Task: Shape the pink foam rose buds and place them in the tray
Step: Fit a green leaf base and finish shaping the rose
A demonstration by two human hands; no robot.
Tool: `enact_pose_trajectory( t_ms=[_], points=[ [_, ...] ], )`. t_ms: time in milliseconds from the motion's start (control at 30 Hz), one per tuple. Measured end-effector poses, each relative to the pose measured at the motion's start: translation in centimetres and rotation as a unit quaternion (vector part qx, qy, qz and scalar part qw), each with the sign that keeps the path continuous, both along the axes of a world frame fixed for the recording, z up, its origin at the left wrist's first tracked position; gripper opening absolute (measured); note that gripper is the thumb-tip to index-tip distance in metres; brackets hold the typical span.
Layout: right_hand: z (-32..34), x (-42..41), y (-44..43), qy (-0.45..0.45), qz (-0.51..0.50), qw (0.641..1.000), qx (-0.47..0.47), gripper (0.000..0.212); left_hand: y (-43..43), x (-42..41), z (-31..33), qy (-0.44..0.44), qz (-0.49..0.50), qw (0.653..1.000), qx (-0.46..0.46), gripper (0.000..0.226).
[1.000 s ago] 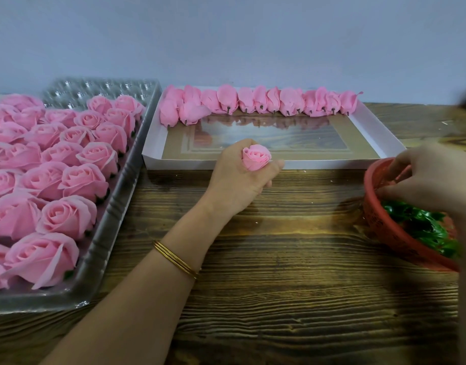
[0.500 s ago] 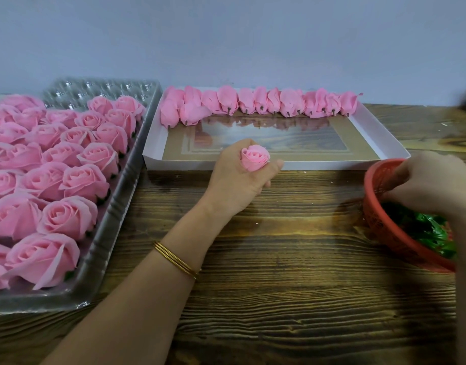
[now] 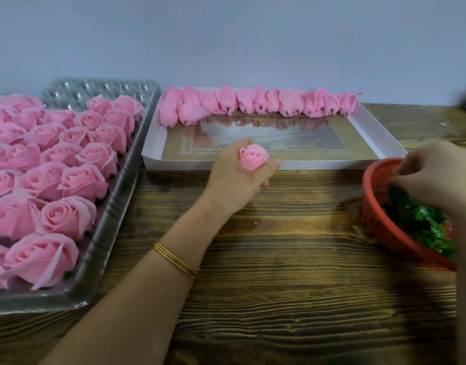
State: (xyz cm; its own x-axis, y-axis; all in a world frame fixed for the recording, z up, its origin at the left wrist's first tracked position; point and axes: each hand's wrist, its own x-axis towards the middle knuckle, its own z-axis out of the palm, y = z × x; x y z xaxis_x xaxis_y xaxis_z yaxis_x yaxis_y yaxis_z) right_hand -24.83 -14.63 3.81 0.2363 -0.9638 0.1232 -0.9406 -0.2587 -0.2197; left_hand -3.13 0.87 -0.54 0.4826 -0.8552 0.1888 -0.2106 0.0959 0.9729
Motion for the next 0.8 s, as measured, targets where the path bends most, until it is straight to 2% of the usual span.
enact_pose_trajectory(
  t_ms=[300, 533, 667, 800],
  points=[
    [0.45, -0.32, -0.22, -0.013, 0.008, 1.000, 0.013, 0.029, -0.08, 0.09, -0.06, 0.002, 0.003, 1.000, 0.001, 0.020],
    [0.33, -0.45, -0.08, 0.057, 0.024, 0.995, 0.081, 0.026, -0.01, 0.07, 0.06, -0.001, 0.000, 1.000, 0.005, 0.019],
    [0.13, -0.50, -0.26, 0.091, 0.031, 0.990, 0.104, 0.037, 0.02, 0.05, 0.09, 0.001, -0.002, 1.000, 0.004, 0.019],
    [0.10, -0.68, -0.54, 0.064, 0.030, 0.996, 0.062, 0.041, 0.00, -0.01, 0.14, 0.003, 0.002, 1.000, 0.006, 0.020]
  ],
)
